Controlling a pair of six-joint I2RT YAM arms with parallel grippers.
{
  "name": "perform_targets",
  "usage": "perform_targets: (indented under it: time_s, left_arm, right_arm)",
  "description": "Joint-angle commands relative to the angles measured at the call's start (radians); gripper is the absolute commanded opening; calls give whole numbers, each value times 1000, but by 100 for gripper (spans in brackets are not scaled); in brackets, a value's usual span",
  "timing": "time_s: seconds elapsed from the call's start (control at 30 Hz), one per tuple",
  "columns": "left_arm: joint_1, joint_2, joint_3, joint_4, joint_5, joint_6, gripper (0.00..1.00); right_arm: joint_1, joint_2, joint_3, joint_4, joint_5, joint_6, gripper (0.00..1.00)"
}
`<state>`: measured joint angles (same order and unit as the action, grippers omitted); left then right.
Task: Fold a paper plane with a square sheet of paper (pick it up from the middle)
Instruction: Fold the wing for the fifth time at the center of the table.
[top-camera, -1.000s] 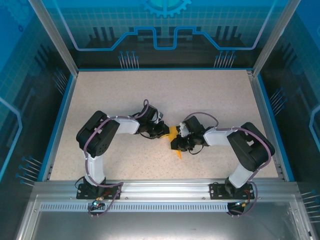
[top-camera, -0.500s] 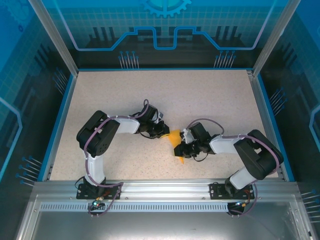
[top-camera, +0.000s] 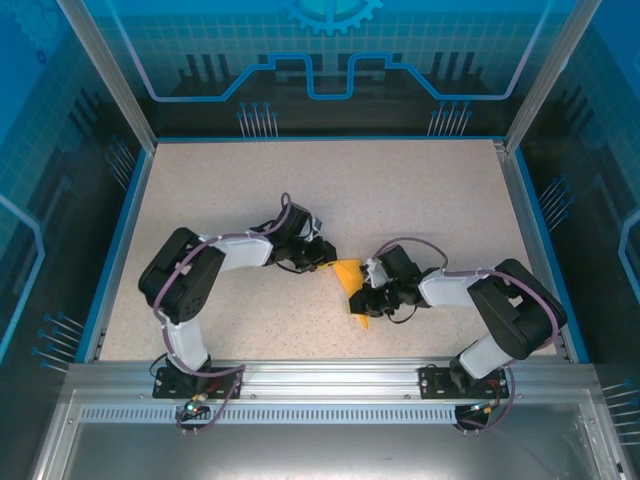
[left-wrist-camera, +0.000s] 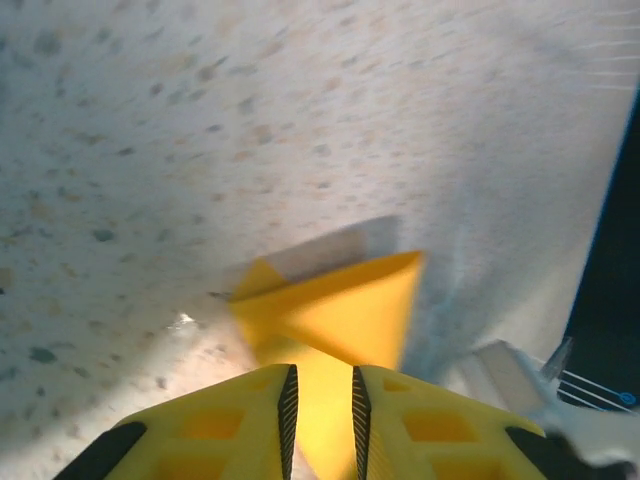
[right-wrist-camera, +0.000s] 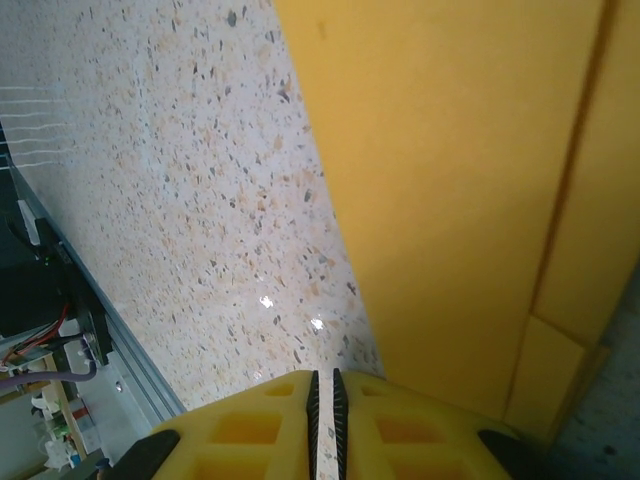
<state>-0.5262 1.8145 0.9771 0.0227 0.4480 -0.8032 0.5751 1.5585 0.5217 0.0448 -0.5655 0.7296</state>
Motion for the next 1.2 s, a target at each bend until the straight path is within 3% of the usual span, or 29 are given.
perform_targets:
  time_s: [0.0, 0.2, 0.47, 0.73, 0.97, 1.17]
  left_arm:
    - [-4, -77, -9, -22, -3, 35, 25]
    - [-67, -39, 0, -17, 22, 17, 23]
    - [-76, 112, 36, 102, 44, -49, 21]
    - [-69, 174, 44, -38, -80, -60, 16]
    - [-50, 192, 14, -34, -80, -70, 15]
    - [-47, 190, 32, -53, -80, -60, 14]
  right_arm:
    - [-8, 42, 41, -44, 4, -31, 15]
    - [-8, 66, 74, -24, 0, -28, 14]
    - [-8, 76, 71, 26, -9, -4, 14]
    - [-6, 61, 63, 2, -19, -5, 16]
    - [7, 12, 38, -23, -46, -14, 19]
    - [31, 14, 3, -50, 1, -28, 18]
